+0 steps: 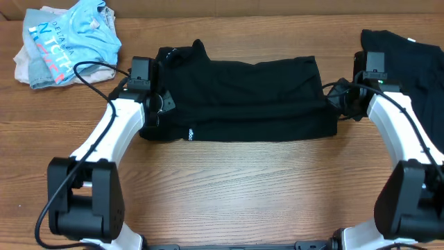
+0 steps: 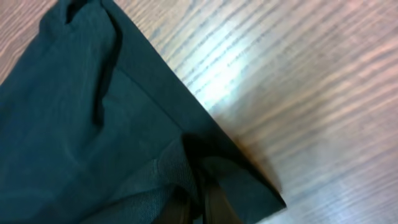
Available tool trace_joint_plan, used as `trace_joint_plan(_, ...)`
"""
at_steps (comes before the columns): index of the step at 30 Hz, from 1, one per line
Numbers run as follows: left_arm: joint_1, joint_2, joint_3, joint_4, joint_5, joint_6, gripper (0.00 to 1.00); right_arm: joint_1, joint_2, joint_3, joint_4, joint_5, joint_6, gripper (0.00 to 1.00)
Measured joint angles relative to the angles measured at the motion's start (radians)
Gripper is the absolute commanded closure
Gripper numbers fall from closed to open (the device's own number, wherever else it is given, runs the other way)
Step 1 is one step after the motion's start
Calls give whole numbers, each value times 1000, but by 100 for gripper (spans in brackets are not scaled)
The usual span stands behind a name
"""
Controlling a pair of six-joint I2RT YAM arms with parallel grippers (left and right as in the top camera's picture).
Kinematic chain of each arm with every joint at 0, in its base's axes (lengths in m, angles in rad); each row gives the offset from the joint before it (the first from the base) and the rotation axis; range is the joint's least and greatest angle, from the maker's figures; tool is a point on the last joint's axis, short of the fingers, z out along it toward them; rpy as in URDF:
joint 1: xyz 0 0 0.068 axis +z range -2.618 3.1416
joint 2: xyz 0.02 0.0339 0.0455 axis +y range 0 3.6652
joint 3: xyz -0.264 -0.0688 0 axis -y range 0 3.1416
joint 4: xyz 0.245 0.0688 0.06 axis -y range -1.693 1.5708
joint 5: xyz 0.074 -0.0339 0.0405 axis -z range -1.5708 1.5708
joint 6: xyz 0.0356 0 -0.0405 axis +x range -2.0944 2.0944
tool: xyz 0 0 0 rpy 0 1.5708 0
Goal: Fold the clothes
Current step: 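Release the hem and move both grippers to the shirt's top edge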
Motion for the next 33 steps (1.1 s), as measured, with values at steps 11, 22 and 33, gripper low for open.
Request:
trace_joint_plan(11, 0, 51, 0, 85, -6, 27, 0, -1, 61, 0, 95, 0, 14, 0)
trace_joint_plan(22, 0, 52, 304, 3, -5, 189, 0, -1, 63, 170, 97, -8, -64, 0)
trace_joint_plan(33, 0, 113, 394, 245, 89, 294, 0, -1, 98, 215, 272, -78, -110, 0)
